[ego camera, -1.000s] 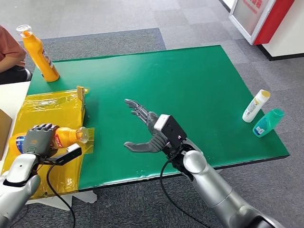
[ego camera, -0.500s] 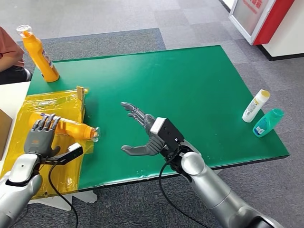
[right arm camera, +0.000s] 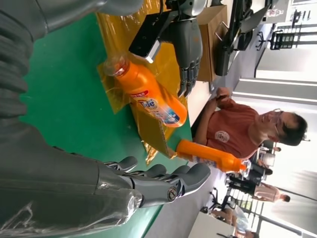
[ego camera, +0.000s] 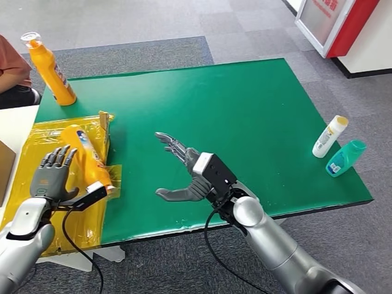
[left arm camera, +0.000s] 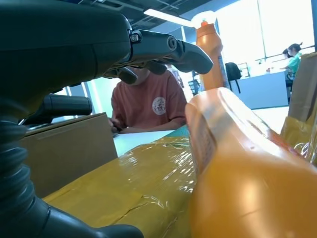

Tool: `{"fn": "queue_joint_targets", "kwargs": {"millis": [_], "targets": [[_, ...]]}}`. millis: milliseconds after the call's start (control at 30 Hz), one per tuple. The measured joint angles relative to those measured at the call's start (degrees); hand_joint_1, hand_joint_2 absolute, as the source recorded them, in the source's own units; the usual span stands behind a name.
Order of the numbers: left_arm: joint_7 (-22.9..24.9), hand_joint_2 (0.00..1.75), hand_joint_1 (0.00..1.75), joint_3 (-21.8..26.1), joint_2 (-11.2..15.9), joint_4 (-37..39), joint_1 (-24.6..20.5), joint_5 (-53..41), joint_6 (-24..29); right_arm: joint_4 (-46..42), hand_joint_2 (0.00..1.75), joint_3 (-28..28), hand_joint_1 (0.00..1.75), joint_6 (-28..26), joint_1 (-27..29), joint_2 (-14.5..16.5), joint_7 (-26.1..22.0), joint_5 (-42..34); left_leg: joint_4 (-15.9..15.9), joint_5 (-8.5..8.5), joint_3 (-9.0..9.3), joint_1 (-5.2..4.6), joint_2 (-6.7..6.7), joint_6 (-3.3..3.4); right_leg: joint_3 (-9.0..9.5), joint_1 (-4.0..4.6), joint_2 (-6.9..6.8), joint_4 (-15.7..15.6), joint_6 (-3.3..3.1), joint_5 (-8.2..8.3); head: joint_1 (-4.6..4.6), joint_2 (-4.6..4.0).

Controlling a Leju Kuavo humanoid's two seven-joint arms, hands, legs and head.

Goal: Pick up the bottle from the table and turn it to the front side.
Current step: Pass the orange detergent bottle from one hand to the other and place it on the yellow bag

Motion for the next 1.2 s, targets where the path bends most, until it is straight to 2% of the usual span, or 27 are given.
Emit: {"fn": "queue_joint_targets", "kwargs": {"millis": [533,700,833,1000,1200], "targets": [[-4.35,1.75,0.0,5.73,-1.17,-11.82,4.78,15.74,-4.02,-2.14,1.75,-1.51,0.0,-0.67,2.62,-0.19,-0.2,1.77,0.0,-0.01,0.0,0.0,0.0,-0.01,-0.01,0.0,0.0,-0.01,0.0,-0.01,0.0,0.0],[-8.41,1.75,0.0,9.09,-3.06,-18.21,6.97,32.59,-9.53,-3.14,1.75,-2.33,0.0,-1.2,4.05,-0.47,-0.22,3.02,0.0,-0.01,0.0,0.0,0.0,0.0,-0.01,0.0,0.0,-0.01,0.0,-0.01,0.0,0.0],[-9.87,1.75,0.0,12.16,-4.72,-23.68,8.75,46.81,-14.76,-3.78,1.75,-3.02,0.0,-1.84,5.18,-0.85,-0.39,3.6,0.0,-0.02,-0.01,0.0,0.0,-0.01,-0.01,0.0,0.0,-0.01,0.0,-0.01,0.0,0.0],[-10.47,1.75,0.0,15.18,-6.09,-28.83,11.13,58.69,-19.54,-4.35,1.75,-3.45,0.0,-2.24,5.65,-1.5,-0.44,3.94,0.0,-0.03,-0.01,0.0,0.0,-0.02,-0.01,0.0,0.01,-0.01,-0.02,-0.02,0.0,0.0],[-11.62,1.75,0.0,19.22,-6.42,-34.33,15.51,73.57,-25.35,-4.39,1.75,-4.02,0.0,-1.9,5.11,-3.16,0.25,4.89,0.0,-0.03,-0.02,0.0,0.02,-0.02,-0.01,0.0,0.01,-0.01,-0.04,-0.04,0.0,0.0]]}}
